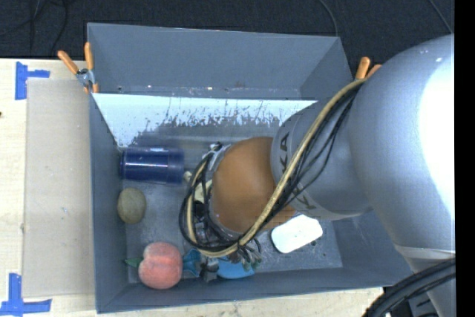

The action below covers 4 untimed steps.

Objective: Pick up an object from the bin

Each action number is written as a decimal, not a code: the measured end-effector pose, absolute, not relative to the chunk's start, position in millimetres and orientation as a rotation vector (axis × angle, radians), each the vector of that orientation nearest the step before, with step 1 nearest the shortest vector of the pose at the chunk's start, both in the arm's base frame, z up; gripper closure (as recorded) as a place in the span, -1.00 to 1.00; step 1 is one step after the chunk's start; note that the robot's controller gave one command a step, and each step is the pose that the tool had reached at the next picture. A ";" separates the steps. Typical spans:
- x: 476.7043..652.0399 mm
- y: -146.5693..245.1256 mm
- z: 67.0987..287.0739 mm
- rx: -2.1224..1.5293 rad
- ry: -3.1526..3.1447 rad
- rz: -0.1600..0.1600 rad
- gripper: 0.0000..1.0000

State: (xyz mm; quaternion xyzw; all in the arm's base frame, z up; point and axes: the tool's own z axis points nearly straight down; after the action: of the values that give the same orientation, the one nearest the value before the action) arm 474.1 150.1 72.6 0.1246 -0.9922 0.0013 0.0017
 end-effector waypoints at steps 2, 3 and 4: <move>473.6 149.9 75.2 0.389 -3.113 0.004 1.00; 471.0 149.1 99.3 0.387 -3.104 0.007 1.00; 472.8 149.7 124.8 0.388 -3.112 0.005 1.00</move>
Offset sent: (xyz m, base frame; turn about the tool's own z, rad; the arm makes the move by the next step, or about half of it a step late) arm 0.0001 -0.0001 0.0476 0.0000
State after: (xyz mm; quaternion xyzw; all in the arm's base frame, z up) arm 472.8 149.7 124.8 0.1236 -0.9923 0.0017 0.0028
